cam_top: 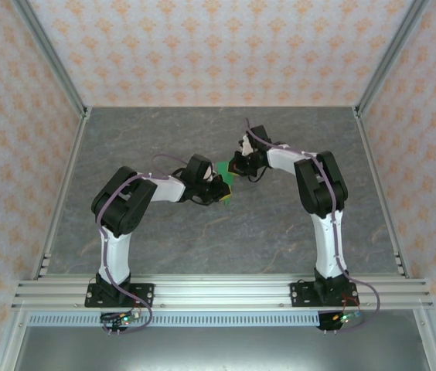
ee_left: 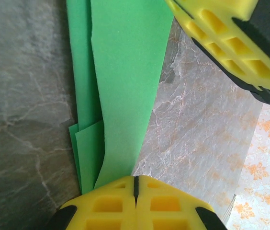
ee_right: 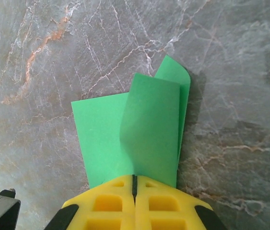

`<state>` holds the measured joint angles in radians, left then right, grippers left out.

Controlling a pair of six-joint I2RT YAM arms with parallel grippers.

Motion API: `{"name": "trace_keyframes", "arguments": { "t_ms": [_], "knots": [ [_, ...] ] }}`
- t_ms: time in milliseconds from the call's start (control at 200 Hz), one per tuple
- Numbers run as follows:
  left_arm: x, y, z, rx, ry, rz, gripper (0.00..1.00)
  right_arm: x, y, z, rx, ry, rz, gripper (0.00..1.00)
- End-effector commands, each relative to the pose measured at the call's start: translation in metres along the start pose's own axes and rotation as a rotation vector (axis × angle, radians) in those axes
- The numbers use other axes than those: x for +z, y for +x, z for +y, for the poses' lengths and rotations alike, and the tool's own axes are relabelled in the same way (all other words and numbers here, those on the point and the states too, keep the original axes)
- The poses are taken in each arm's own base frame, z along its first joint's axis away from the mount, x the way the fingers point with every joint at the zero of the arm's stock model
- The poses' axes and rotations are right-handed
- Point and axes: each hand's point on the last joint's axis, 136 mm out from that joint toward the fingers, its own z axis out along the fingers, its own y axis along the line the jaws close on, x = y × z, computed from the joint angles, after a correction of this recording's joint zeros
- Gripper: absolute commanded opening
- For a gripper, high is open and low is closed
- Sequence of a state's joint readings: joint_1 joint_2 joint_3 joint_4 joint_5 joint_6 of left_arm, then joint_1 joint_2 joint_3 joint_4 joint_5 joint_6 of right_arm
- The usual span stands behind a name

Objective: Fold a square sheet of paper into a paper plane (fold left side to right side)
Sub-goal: Fold the wing for the fifth time at the center of the table.

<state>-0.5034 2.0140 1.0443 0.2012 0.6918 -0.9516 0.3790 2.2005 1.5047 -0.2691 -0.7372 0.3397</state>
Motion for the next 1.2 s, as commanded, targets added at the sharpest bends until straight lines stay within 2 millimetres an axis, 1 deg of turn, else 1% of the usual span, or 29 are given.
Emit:
{"name": "trace_keyframes", "arguments": {
  "t_ms": [0, 220, 626, 716, 766, 816, 911, 1006, 1066, 1116, 1196],
  "knots": [
    [0.006, 0.032, 0.090, -0.144, -0.278, 0.076, 0.00, -0.003, -0.034, -0.046, 0.020, 0.118, -0.098, 0.00],
    [0.007, 0.032, 0.092, -0.146, -0.281, 0.078, 0.00, -0.006, -0.051, -0.046, 0.024, 0.117, -0.114, 0.00],
    [0.007, 0.032, 0.091, -0.144, -0.279, 0.079, 0.00, -0.009, -0.083, -0.062, 0.062, 0.136, -0.143, 0.00],
    [0.007, 0.032, 0.090, -0.142, -0.276, 0.077, 0.00, -0.008, -0.089, -0.062, 0.063, 0.134, -0.145, 0.00],
    [0.007, 0.031, 0.089, -0.142, -0.273, 0.077, 0.00, -0.010, -0.092, -0.059, 0.060, 0.126, -0.152, 0.00],
    [0.007, 0.030, 0.087, -0.135, -0.269, 0.075, 0.00, -0.016, -0.096, -0.053, 0.052, 0.119, -0.167, 0.00],
    [0.006, 0.029, 0.084, -0.131, -0.261, 0.070, 0.00, -0.037, -0.099, -0.040, 0.028, 0.121, -0.205, 0.00],
    [0.006, 0.028, 0.081, -0.128, -0.250, 0.068, 0.00, -0.060, -0.095, -0.025, 0.005, 0.108, -0.239, 0.00],
    [0.007, 0.028, 0.080, -0.126, -0.246, 0.067, 0.00, -0.072, -0.089, -0.016, -0.004, 0.093, -0.256, 0.00],
    [0.007, 0.027, 0.078, -0.124, -0.240, 0.066, 0.00, -0.080, -0.081, -0.008, -0.011, 0.082, -0.257, 0.00],
    [0.007, 0.026, 0.076, -0.120, -0.234, 0.066, 0.00, -0.081, -0.061, 0.007, -0.021, 0.039, -0.228, 0.00]
  ]
}}
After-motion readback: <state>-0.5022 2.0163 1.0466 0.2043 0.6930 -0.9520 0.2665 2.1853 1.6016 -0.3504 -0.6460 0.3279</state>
